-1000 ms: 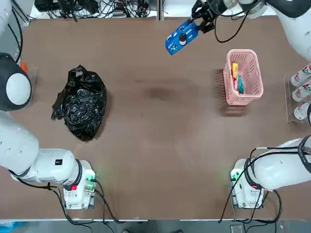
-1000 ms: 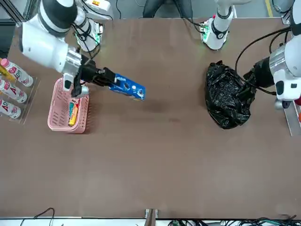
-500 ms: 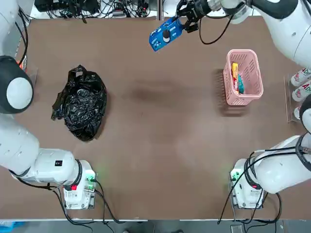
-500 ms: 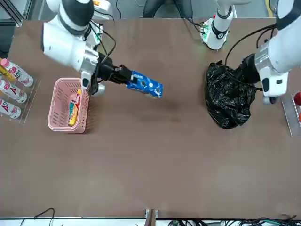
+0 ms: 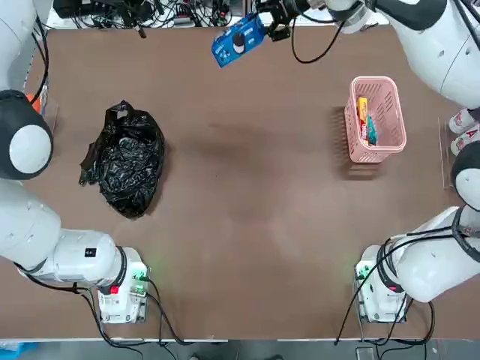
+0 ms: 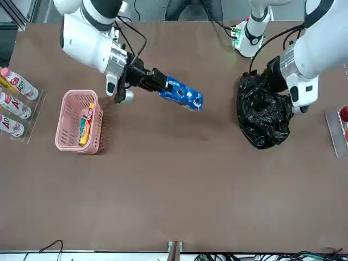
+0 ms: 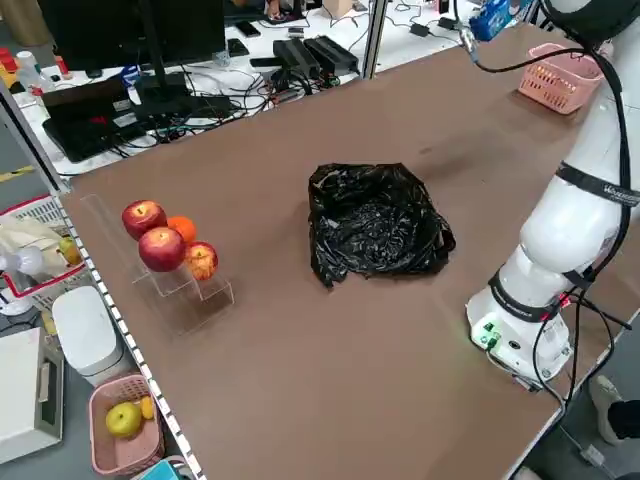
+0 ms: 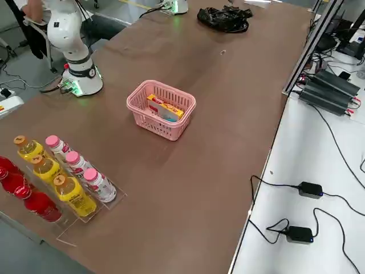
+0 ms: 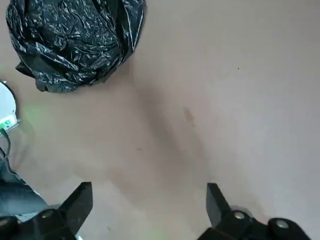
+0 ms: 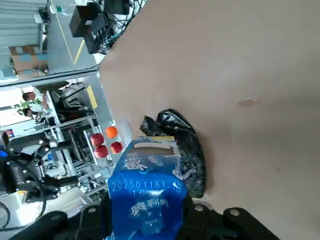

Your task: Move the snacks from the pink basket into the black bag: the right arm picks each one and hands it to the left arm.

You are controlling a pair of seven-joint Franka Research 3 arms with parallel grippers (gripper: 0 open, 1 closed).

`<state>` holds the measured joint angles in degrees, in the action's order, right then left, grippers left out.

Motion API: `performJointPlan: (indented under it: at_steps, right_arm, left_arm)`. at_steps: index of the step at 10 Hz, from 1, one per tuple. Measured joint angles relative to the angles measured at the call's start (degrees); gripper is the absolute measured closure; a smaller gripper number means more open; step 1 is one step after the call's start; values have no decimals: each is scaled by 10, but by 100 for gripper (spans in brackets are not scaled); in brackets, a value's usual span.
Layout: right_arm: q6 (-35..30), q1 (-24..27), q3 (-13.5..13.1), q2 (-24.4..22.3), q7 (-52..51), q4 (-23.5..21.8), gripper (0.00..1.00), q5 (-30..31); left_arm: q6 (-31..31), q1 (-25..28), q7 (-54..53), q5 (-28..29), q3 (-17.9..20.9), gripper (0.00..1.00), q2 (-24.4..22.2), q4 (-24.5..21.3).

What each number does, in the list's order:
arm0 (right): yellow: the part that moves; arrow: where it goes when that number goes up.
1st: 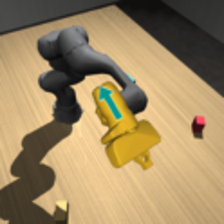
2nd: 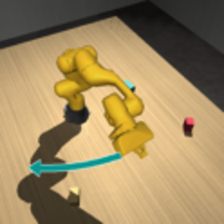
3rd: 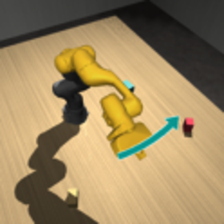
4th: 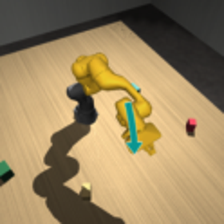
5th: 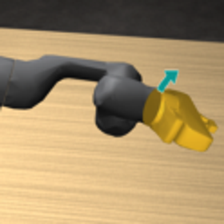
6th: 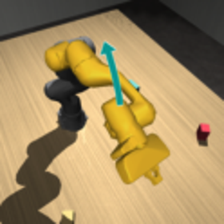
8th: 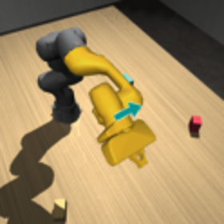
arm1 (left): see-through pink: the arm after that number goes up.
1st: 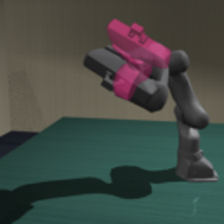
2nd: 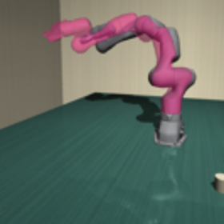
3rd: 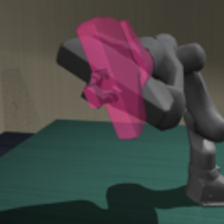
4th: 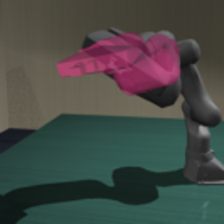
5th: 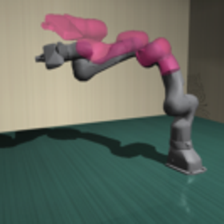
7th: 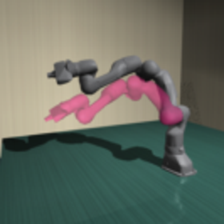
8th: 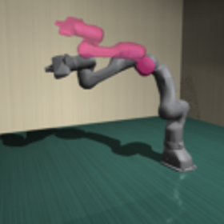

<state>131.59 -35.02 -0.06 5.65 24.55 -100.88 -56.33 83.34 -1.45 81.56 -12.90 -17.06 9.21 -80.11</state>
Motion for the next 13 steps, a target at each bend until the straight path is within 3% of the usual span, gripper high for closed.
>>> performJointPlan:
  at_steps: [6,9,13]
  right_arm:
    - [16,-16,0,27,8,26,50,0]
    - [31,-32,0,29,27,37,50,0]
    - [40,-45,-1,38,45,53,50,0]
  left_arm:
    - [54,-7,230,-80,-27,0,8,-1]
    - [106,-67,272,-80,-31,0,30,-3]
    - [136,-70,273,-80,-29,0,55,-3]
